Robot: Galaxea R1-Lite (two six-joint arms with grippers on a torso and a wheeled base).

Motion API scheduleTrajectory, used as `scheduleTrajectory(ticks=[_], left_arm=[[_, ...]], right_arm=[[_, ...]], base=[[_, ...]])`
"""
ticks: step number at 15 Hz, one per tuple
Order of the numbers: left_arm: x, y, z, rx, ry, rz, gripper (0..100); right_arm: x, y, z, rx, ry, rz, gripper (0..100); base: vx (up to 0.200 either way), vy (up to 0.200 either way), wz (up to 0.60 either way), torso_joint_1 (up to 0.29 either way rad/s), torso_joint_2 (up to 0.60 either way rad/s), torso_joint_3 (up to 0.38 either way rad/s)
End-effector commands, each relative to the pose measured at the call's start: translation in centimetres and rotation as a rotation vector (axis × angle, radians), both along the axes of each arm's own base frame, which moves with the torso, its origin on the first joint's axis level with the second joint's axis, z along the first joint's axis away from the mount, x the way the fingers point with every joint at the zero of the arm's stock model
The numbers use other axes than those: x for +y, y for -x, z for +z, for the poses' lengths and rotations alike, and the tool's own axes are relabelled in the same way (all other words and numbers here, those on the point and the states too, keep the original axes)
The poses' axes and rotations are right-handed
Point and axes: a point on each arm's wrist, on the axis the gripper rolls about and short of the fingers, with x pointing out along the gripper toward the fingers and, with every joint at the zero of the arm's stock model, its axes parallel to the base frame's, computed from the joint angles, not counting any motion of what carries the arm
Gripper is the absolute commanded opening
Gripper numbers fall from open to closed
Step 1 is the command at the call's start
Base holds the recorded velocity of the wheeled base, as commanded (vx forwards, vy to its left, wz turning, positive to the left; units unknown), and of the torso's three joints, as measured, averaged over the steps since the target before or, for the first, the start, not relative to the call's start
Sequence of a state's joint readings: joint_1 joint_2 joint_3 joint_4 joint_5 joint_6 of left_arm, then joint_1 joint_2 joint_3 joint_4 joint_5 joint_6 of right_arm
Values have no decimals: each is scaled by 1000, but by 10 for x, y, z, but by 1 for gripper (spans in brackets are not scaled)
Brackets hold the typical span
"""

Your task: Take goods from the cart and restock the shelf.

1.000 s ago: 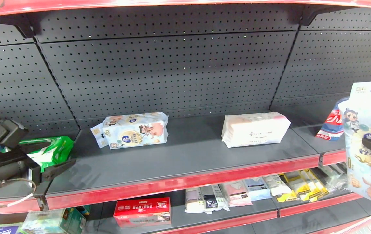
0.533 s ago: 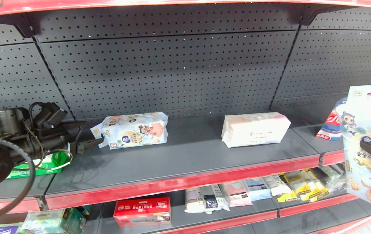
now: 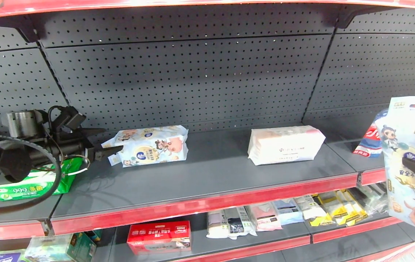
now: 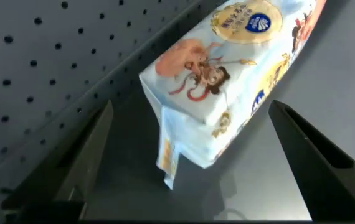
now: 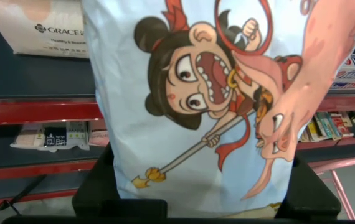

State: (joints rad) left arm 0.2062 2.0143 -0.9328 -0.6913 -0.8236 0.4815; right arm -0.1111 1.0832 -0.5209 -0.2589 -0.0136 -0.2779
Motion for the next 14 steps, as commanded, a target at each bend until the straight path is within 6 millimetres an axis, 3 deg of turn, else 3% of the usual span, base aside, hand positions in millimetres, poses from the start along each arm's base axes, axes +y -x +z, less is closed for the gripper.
scheduleTrajectory(ticks=[1,5,9,14], left_arm=[[-3,-5,-6,7,2,-23,100],[-4,-23,-21,-15,-19,-81,100],[-1,-43,-18,-56,-16,-105,100],[-13,-50,-27,-40,13,-171,100]], right_arm=[[-1,0,0,0,-1,-6,0],[-3,-4,0,8,-2,-18,0],[-4,-9,-2,25,-2,-18,0],[-4,-10,-2,28,-2,-19,0]], base=[[0,0,0,0,0,0],[0,0,0,0,0,0],[0,0,0,0,0,0],[0,0,0,0,0,0]])
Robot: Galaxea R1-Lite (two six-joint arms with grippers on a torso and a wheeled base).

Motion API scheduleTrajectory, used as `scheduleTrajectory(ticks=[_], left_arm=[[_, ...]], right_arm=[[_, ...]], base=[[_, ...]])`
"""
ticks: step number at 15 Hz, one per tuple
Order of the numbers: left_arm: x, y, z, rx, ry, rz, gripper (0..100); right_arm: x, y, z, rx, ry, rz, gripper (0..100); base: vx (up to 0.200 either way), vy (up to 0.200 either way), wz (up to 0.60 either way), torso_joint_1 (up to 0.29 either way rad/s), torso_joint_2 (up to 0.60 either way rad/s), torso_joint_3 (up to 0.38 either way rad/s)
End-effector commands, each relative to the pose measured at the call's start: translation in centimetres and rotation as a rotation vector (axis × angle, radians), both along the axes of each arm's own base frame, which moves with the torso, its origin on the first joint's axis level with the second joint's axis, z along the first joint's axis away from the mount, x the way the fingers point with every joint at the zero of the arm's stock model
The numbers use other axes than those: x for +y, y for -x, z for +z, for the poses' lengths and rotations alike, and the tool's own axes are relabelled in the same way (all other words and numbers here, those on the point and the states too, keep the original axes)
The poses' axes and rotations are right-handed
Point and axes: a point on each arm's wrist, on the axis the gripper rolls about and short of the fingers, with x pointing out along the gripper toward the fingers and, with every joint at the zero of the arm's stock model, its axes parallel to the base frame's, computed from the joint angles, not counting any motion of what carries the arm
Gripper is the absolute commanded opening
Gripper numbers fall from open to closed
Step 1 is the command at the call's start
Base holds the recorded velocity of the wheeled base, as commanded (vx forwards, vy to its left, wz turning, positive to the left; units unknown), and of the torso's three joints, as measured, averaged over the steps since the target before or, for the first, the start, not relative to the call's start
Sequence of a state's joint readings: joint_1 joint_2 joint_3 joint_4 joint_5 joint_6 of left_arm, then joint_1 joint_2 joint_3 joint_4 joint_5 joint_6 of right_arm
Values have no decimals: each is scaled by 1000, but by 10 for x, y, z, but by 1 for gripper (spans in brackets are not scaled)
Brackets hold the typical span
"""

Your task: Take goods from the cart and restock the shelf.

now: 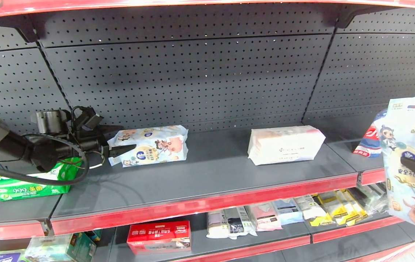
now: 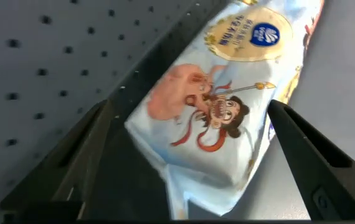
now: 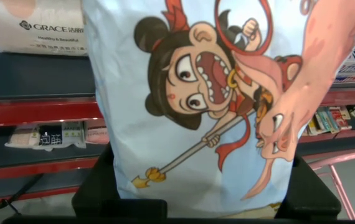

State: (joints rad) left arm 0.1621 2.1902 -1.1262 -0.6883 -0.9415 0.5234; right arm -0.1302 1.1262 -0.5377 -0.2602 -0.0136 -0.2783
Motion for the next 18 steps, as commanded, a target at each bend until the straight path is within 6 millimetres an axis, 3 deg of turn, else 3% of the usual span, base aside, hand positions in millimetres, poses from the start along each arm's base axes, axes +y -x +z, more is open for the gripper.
scheduleTrajectory(ticks=[1,11,12,18], left_arm=[[-6,-3,-6,12,2,-15,100],[-22,-16,-20,25,4,-57,100],[-23,-17,-23,26,4,-60,0],[-28,-15,-16,14,3,-73,0]], right_arm=[[0,-2,-1,8,0,-2,0],[0,-1,1,-3,2,-3,0],[0,-2,1,-1,2,-3,0],[0,-2,1,-1,2,-3,0]], base=[[0,0,0,0,0,0],[0,0,0,0,0,0],[0,0,0,0,0,0],[0,0,0,0,0,0]])
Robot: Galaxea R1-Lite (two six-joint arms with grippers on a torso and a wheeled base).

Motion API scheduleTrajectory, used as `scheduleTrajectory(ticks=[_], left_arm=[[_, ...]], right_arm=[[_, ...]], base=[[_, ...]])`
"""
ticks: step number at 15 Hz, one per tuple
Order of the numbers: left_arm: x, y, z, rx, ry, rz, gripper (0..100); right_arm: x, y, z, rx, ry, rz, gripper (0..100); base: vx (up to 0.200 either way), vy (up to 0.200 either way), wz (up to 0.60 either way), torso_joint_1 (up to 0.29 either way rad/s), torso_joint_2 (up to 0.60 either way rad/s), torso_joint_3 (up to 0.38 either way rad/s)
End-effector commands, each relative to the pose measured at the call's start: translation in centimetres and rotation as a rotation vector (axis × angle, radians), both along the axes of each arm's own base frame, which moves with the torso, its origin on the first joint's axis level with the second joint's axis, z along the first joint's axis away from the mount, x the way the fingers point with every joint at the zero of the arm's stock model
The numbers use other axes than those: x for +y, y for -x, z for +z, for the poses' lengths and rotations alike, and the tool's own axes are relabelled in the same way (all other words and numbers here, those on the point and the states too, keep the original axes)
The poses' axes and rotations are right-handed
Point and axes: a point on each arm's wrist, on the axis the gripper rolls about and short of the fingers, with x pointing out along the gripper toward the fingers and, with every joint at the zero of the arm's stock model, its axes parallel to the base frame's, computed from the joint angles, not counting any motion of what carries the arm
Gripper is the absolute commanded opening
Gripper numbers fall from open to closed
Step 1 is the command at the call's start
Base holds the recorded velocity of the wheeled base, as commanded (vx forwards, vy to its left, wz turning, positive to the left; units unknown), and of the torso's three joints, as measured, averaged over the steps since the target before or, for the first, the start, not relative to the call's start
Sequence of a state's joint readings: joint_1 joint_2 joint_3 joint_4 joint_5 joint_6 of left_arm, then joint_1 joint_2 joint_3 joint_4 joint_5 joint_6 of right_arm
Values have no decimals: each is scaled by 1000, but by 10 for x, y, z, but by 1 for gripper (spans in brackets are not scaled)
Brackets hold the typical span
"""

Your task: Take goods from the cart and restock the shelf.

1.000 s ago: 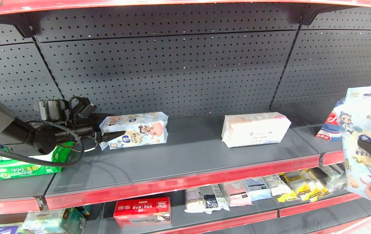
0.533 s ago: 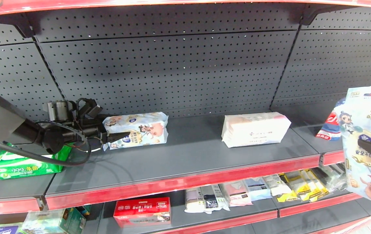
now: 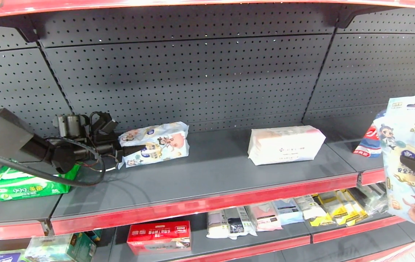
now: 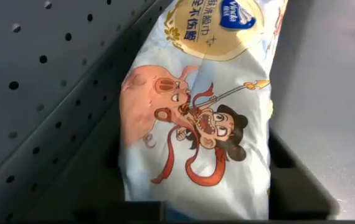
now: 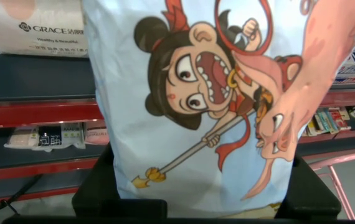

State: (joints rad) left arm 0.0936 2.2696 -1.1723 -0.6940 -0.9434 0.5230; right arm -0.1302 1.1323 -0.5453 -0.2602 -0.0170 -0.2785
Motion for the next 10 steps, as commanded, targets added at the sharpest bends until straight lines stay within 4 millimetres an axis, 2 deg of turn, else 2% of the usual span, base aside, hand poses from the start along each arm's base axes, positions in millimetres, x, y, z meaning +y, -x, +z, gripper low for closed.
scheduleTrajectory(ticks=[1,3,4,10], left_arm=[[-1,3,12,-23,-1,-3,0],[-2,10,22,-30,7,-9,0],[-1,23,28,-12,31,-37,0],[4,72,22,15,55,-66,0]], right_arm=[[0,0,0,2,0,0,0],[0,0,0,2,0,2,0],[0,0,0,2,0,2,0],[0,-1,1,-3,1,2,0]], base=[[0,0,0,0,0,0],[0,0,0,0,0,0],[0,0,0,0,0,0],[0,0,0,0,0,0]])
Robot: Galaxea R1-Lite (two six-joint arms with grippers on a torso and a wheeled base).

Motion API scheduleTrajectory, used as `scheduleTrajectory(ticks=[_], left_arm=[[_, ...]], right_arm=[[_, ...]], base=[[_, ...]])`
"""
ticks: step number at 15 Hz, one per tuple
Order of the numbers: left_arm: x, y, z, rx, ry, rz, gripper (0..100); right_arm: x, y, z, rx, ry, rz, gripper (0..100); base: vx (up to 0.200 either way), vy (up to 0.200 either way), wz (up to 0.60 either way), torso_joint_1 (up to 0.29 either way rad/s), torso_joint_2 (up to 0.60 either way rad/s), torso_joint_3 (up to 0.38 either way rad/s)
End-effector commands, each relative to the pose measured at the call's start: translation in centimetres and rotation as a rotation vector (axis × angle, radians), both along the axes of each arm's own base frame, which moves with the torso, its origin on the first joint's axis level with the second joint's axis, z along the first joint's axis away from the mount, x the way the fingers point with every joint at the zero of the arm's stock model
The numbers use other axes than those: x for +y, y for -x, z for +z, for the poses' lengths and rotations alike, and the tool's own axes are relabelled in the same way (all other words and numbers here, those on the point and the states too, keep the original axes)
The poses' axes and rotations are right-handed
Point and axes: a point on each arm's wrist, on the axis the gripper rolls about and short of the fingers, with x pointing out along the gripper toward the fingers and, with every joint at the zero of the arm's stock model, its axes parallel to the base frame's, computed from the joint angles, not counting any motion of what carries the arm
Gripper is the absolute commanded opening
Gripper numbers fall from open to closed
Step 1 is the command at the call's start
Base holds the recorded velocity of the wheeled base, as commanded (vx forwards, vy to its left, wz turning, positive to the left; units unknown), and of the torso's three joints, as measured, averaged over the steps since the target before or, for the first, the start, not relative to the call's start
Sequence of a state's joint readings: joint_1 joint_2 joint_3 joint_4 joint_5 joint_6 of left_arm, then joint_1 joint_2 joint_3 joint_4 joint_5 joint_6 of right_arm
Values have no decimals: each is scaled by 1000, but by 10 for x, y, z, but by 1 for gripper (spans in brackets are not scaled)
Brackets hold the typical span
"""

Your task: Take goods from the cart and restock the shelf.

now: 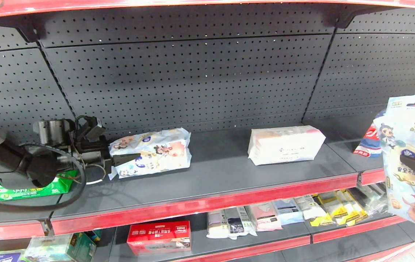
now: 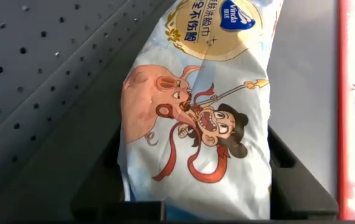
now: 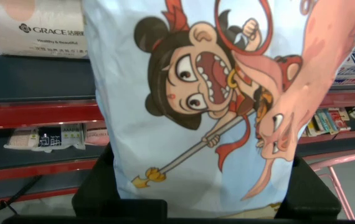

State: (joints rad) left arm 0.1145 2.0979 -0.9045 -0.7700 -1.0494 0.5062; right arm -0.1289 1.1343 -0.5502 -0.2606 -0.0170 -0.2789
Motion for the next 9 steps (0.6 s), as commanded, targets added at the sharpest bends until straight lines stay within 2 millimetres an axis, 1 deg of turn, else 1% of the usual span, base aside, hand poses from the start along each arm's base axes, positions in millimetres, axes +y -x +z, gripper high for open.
scheduleTrajectory(ticks=[1,2,3,4,5,9], left_arm=[[6,21,6,-21,4,10,0],[8,25,5,-28,7,8,0],[9,34,3,-25,12,6,0],[9,38,2,-24,13,7,0],[9,46,2,-21,17,12,0],[7,58,-3,-3,21,11,0]], right_arm=[[0,-1,0,2,0,0,0],[0,-1,0,3,0,0,0],[0,-1,-1,5,1,4,0],[1,-1,0,2,1,5,0],[0,0,1,-2,2,2,0],[1,0,0,1,3,3,0]], base=[[0,0,0,0,0,0],[0,0,0,0,0,0],[0,0,0,0,0,0],[0,0,0,0,0,0],[0,0,0,0,0,0],[0,0,0,0,0,0]])
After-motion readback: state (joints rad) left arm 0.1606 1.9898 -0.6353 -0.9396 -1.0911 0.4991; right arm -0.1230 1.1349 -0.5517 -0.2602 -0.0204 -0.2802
